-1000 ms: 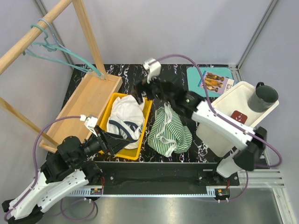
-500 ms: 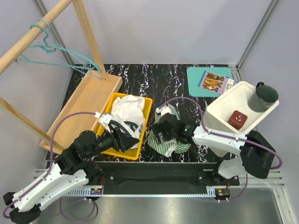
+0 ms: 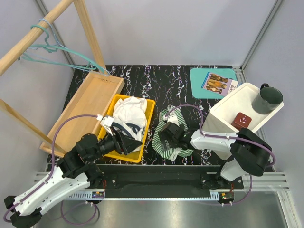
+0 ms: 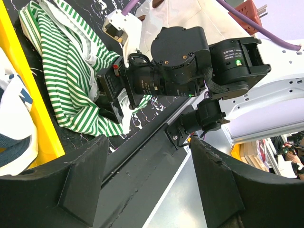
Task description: Remove the tank top from the hanger
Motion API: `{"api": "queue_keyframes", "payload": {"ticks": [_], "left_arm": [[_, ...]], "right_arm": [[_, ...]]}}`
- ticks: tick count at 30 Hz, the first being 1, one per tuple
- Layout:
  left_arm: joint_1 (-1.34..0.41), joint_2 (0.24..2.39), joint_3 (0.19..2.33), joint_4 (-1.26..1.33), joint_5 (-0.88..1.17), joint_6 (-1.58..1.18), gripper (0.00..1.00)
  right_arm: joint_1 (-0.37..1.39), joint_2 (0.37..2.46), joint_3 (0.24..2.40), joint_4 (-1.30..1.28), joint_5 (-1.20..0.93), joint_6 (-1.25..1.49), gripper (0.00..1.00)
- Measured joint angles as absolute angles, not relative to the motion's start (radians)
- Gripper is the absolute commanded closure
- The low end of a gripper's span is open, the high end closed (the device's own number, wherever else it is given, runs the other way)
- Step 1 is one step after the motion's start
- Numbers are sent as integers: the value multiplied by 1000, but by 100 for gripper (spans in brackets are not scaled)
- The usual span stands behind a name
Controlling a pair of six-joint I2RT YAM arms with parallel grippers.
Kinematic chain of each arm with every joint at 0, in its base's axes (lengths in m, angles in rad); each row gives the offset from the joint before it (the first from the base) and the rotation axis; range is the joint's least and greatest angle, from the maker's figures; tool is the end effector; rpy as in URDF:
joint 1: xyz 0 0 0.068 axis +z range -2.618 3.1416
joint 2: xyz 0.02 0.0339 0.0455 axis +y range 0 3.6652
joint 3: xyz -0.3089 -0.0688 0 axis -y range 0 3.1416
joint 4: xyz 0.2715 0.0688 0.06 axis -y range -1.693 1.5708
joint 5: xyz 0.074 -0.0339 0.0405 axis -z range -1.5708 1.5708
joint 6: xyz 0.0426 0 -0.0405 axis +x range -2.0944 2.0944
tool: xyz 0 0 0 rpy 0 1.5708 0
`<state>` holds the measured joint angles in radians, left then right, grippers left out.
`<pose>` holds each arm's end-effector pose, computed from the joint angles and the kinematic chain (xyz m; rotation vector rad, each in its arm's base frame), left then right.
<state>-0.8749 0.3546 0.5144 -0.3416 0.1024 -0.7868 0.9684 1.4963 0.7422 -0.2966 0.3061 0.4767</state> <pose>0.0629 -0.0820 0.3022 0.1681 1.9340 -1.2601 0.1766 0.2341 0.1799 -0.5192 2.4992 0.1536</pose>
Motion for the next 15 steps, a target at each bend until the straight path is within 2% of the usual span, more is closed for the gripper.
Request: {"api": "queue_keyframes", "payload": {"ticks": [2, 3, 4, 6, 9, 12, 13, 14, 15], "left_arm": [[-875, 355, 514, -342, 103, -787, 27], [-875, 355, 514, -342, 103, -787, 27], [-875, 355, 514, -342, 103, -787, 27], [-875, 355, 514, -342, 103, -787, 27], [-875, 355, 512, -342, 103, -786, 27], [-875, 353, 510, -341, 103, -786, 27], [-875, 353, 508, -342, 103, -786, 27], [-875, 353, 508, -342, 102, -786, 27], [-875, 353, 508, -342, 102, -786, 27]], "right_arm": [[968, 1505, 742, -282, 307, 489, 18], [968, 1508, 742, -276, 308, 494, 34], [968, 1511, 742, -267, 312, 500, 45], [968, 1518, 742, -245, 321, 509, 62], [968, 1519, 740, -223, 312, 514, 74], [968, 1490, 726, -218, 298, 511, 83], [968, 1464, 717, -223, 294, 508, 95], [968, 1423, 706, -231, 292, 502, 100], [968, 1388, 701, -237, 290, 494, 100]]}}
